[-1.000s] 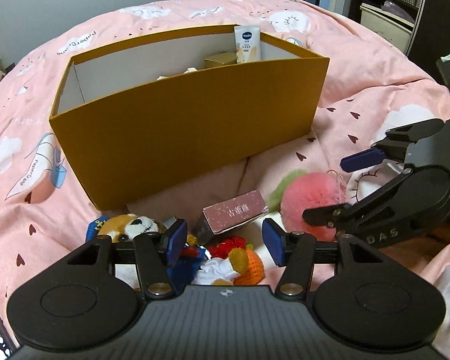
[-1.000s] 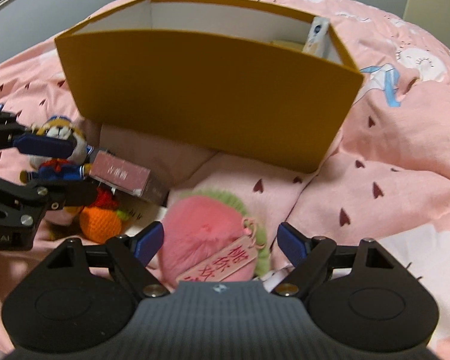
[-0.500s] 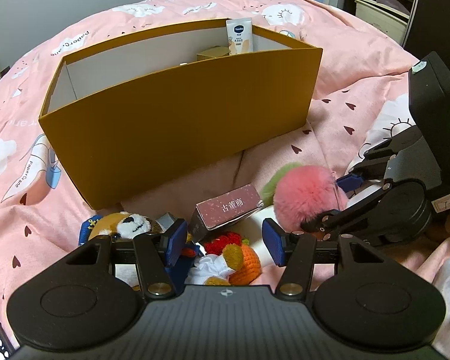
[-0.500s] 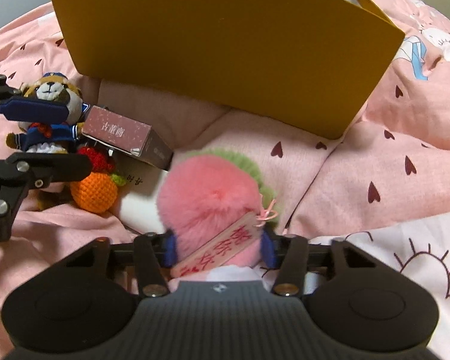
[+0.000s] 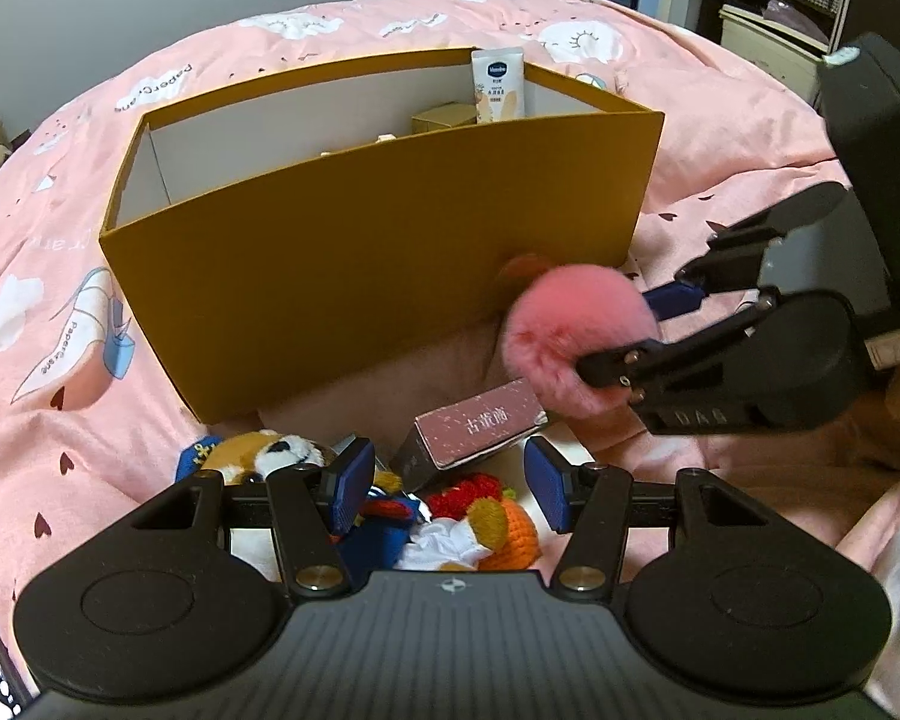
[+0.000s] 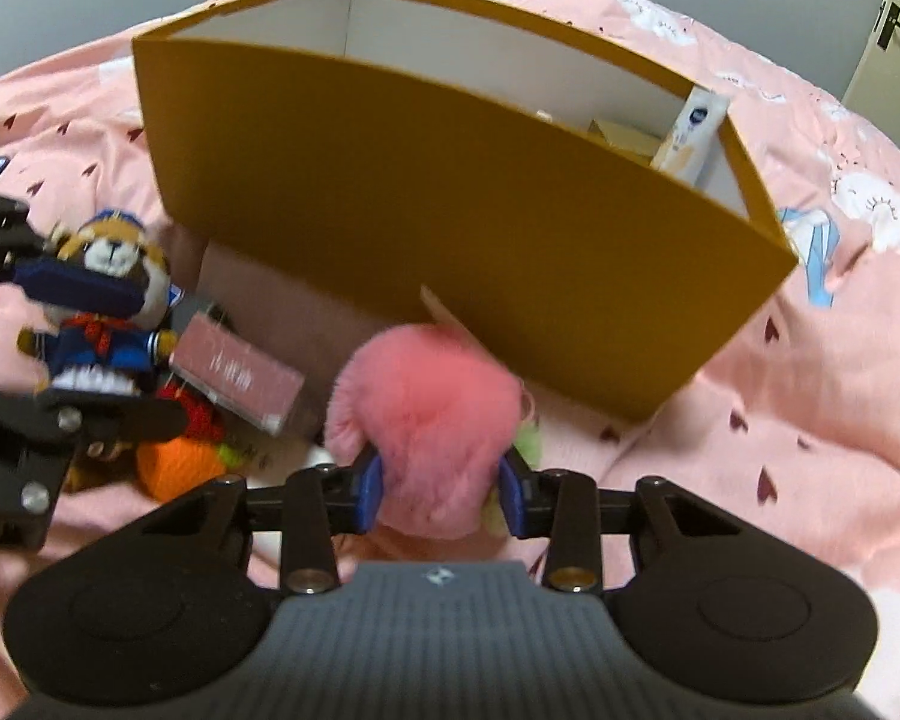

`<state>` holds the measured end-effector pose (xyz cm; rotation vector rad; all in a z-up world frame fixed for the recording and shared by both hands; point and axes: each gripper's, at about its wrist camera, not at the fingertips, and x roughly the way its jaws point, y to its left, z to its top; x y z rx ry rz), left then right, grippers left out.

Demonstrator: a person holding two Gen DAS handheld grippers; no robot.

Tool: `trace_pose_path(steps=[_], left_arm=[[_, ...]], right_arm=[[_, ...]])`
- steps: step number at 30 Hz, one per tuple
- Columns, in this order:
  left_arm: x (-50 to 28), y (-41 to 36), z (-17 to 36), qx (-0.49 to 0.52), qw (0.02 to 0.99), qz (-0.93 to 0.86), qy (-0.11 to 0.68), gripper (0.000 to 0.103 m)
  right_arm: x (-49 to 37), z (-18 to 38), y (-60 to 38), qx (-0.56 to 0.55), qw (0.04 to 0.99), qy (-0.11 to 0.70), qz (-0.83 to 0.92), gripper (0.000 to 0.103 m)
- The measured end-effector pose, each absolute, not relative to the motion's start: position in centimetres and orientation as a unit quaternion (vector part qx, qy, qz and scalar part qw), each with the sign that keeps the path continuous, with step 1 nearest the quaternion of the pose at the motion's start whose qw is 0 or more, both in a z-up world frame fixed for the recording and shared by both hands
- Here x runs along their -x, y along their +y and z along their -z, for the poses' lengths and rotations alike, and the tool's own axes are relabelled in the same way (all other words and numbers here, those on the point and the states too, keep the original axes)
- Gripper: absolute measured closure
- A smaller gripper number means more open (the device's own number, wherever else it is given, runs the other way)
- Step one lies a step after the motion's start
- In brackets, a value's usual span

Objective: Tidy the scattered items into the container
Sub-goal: 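Grasp the pink pompom keychain with the right gripper while the left grasps the pink card box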

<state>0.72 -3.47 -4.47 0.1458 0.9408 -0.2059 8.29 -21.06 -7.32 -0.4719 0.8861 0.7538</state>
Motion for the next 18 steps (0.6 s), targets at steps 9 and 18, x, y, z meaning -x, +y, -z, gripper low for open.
trace_pose_path(steps=[9,18], left_arm=[[-0.5,-3.5,6.7,-0.17,0.88,0.153,0.417,0.038],[-1.3,-4.9,9.0,-0.224,0.862,0.174,0.421,0.039]], right_arm=[[-9.1,8.3,-21.6,0.205,0.804,0.436,-0.347,0.052],[-8.8,8.0,-21.7,0.204,0.803,0.425,-0.365,0.035]])
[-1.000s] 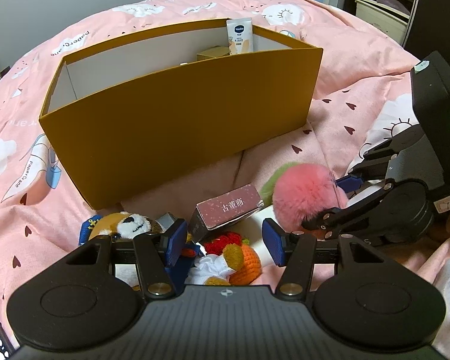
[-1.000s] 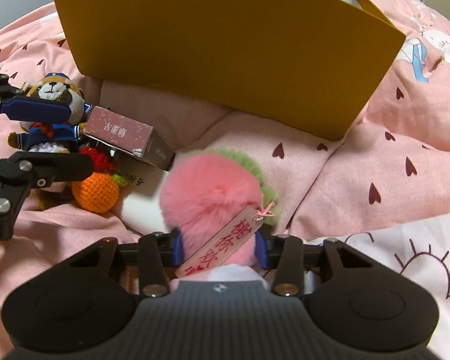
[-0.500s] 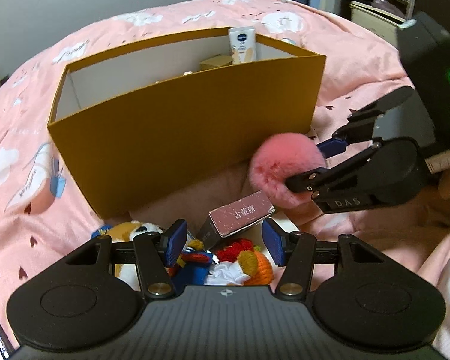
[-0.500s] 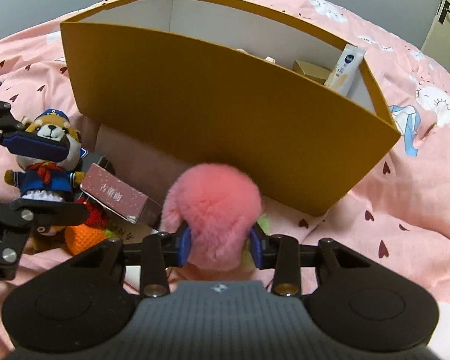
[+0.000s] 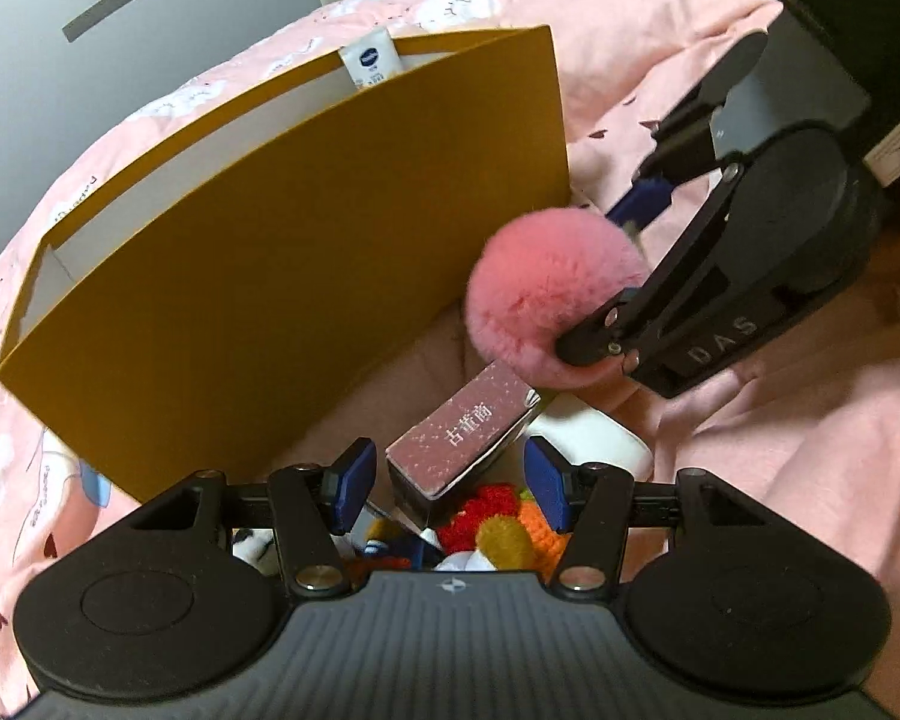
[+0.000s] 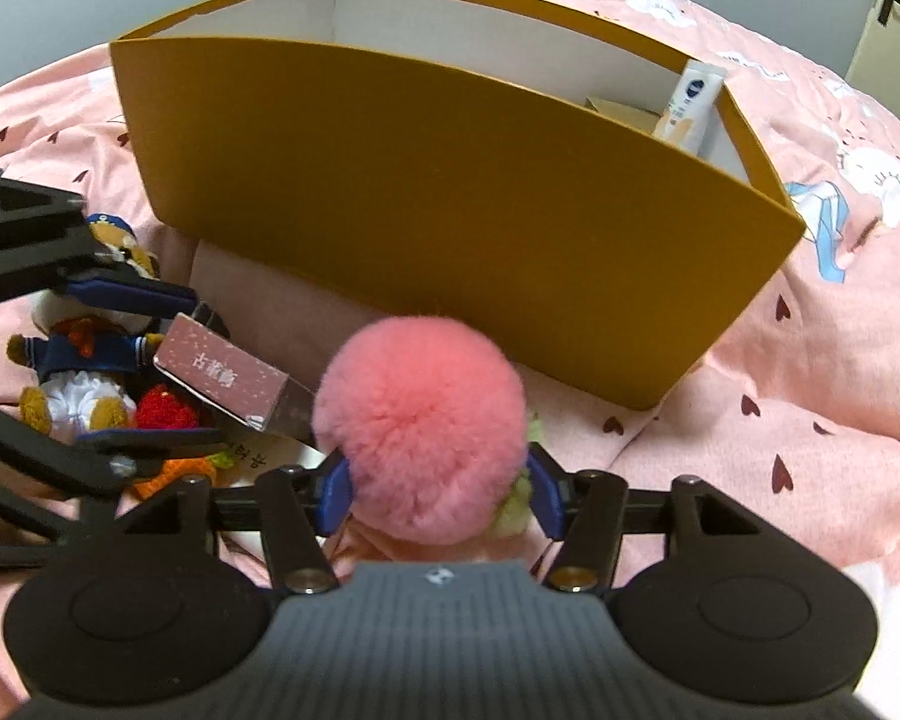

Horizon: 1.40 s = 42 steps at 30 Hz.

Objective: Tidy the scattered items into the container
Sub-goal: 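Grasp the pink pompom keychain with the right gripper while the left grasps the pink card box, then lift the pompom and pink card box and carry both over the box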

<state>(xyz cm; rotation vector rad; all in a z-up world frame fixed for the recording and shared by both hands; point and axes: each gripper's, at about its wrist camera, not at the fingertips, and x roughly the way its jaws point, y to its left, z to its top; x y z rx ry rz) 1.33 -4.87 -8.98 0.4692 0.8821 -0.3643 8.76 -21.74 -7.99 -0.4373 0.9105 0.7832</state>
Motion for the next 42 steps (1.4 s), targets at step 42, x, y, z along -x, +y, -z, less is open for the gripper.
trace_pose_path(steps=[42], left_arm=[[-2.9,-1.2,7.5,-0.071,0.889,0.117,0.438,0.07]], right_arm=[[-8.5,6.9,-21.3,0.227,0.79,0.391,-0.413,0.053]])
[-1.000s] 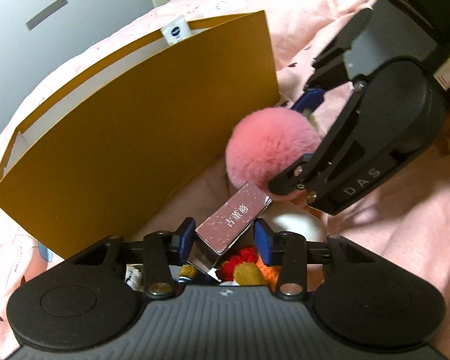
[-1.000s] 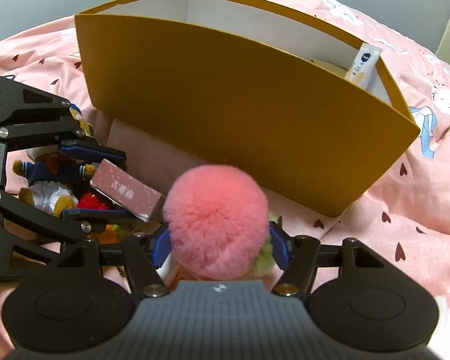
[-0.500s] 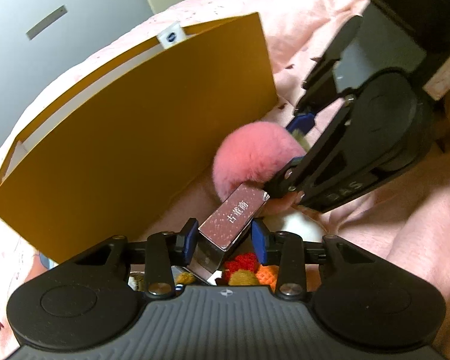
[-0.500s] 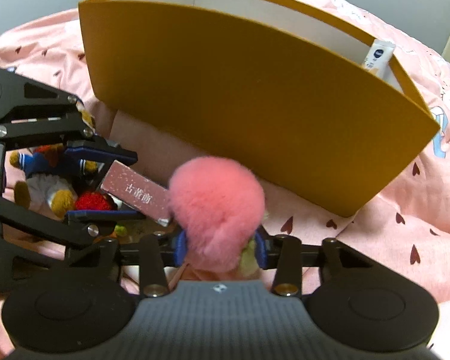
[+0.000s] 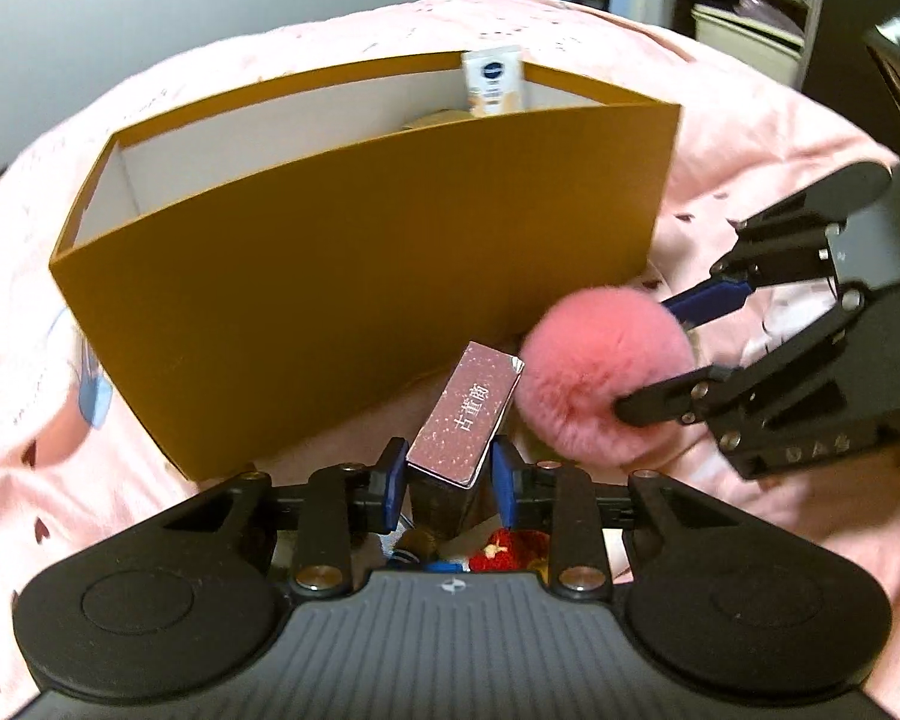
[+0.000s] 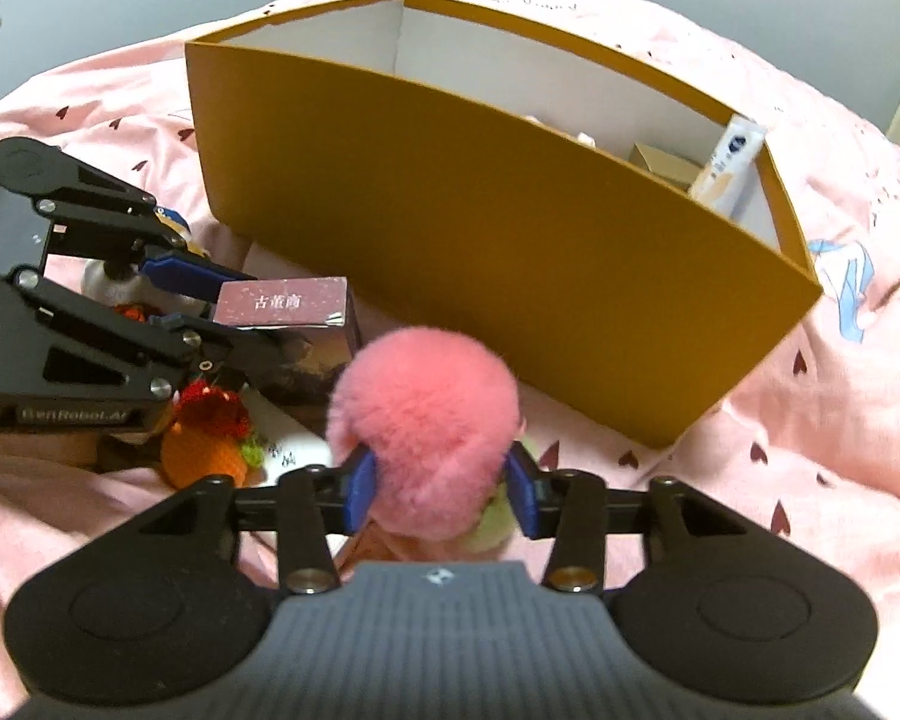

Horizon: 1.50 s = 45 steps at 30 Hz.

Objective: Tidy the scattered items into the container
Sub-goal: 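Lift the pompom and pink card box and carry both over the box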

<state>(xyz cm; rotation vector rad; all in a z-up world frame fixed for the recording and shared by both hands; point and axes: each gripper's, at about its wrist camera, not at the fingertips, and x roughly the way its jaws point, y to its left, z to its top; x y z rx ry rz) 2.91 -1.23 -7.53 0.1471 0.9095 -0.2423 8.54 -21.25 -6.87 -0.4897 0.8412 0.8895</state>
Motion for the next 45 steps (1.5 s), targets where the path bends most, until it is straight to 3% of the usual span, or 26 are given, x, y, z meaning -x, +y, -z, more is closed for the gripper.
trace_pose_path(steps=[19,24,45], left_arm=[[-3.5,-1.6,9.1,-0.084,0.879,0.144,0.447,0.068],[-3.8,-1.9,9.4,-0.091,0.879,0.142,0.446,0.068],[-1.7,-1.1,4.6,-0.057,0.91,0.127,0.39,0.077]], right_arm=[[-9.5,11.0,-16.4,0.26,0.759,0.398,-0.446,0.049],[-9.2,11.2,-16.1,0.268,0.76,0.391,-0.445,0.056],[-7.9,5.4,-18.4,0.215,0.8,0.338,-0.447,0.058]])
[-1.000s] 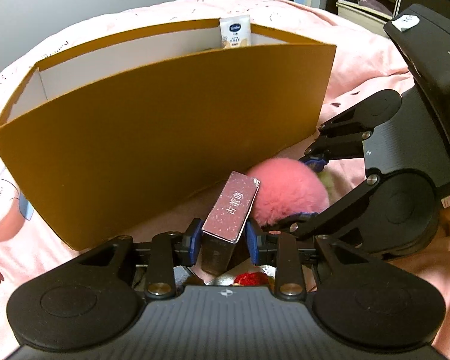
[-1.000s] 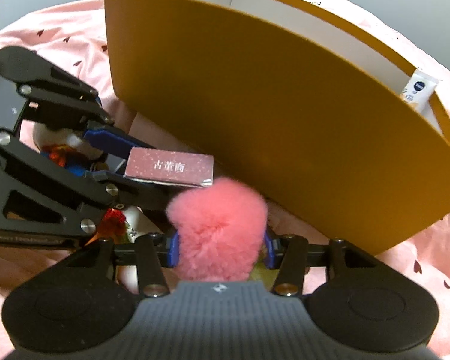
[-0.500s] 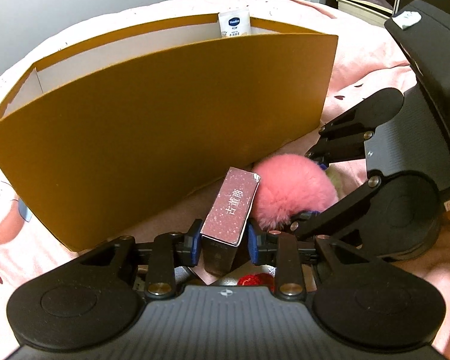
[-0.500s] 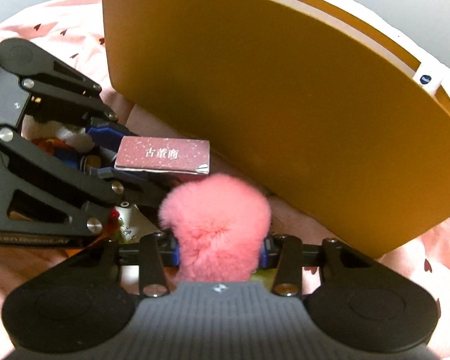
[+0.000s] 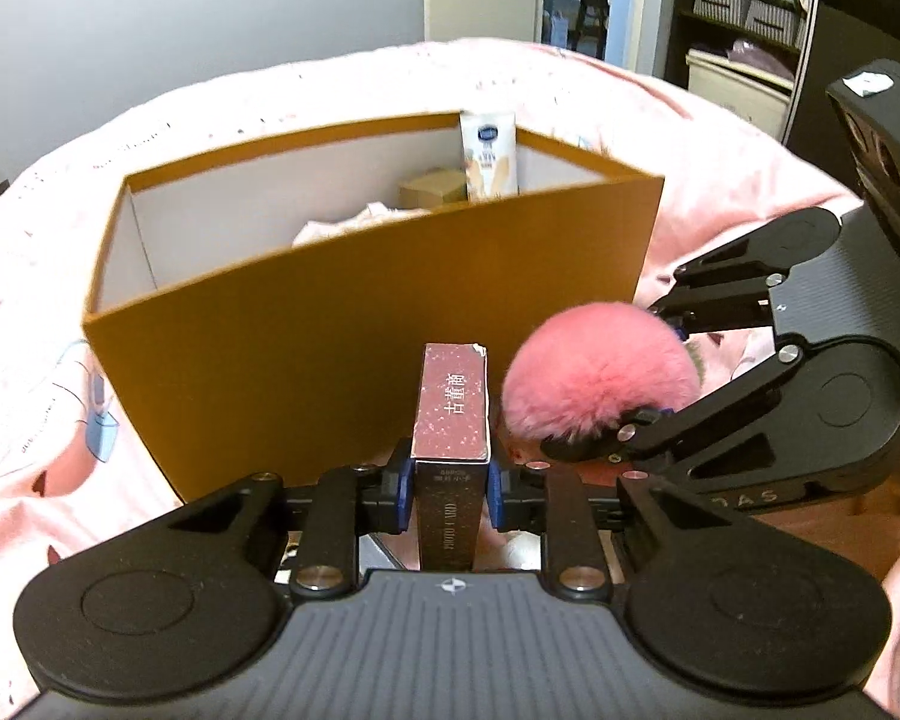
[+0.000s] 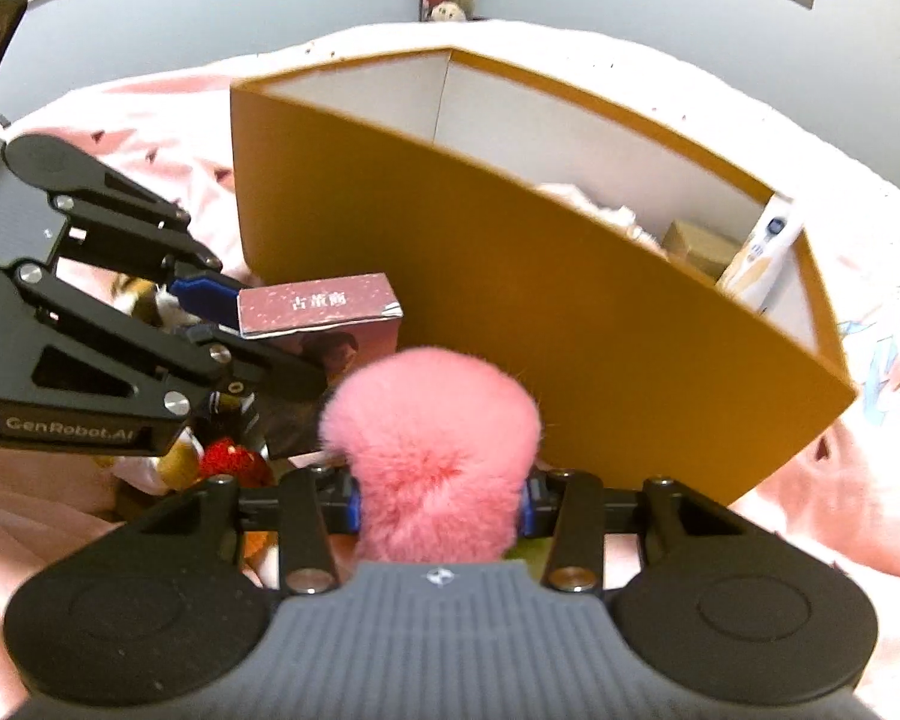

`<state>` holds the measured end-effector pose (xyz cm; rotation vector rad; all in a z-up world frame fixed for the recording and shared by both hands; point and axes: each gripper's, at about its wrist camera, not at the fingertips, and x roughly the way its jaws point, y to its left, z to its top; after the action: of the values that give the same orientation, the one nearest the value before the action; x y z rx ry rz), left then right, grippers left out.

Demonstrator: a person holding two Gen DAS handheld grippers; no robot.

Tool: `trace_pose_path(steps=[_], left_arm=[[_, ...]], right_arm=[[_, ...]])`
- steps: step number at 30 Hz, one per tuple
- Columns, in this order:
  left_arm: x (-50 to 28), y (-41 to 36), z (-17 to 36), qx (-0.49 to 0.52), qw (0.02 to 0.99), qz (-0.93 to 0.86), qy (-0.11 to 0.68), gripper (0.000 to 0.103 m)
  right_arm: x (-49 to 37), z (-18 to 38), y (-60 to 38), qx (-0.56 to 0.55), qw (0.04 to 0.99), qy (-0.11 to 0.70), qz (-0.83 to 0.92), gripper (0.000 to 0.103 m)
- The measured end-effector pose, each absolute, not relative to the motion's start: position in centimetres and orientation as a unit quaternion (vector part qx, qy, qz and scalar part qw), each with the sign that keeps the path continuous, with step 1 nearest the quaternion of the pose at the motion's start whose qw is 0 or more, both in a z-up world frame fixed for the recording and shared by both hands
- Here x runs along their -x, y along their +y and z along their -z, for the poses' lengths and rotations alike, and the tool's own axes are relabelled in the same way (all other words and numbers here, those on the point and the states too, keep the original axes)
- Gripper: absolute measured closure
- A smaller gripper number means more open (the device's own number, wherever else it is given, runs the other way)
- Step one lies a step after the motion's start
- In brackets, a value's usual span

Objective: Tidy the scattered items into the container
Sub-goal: 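Lift the pompom and pink card box and carry both over the box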

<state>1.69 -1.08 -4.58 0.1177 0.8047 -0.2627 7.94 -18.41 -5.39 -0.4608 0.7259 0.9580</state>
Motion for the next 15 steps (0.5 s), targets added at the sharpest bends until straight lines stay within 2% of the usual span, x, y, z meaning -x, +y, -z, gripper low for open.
trace_pose_path(steps=[8,12,15], left_arm=[[-0.8,-1.2,1.5,-0.037,0.925,0.139,0.352,0.077],[-0.4,-1.3,0.0,-0.027,0.93,0.147,0.335,0.077],[-0.1,-1.3,-1.1,-0.029,0.936,0.145,0.321,0.077]], right_arm=[[-8.4,1.8,-20.6,0.182,0.812,0.317,-0.454,0.058],[-7.7,2.6,-20.9,0.171,0.817,0.301,-0.462,0.057],[-6.1,0.1,-23.0,0.167,0.823,0.286,-0.462,0.057]])
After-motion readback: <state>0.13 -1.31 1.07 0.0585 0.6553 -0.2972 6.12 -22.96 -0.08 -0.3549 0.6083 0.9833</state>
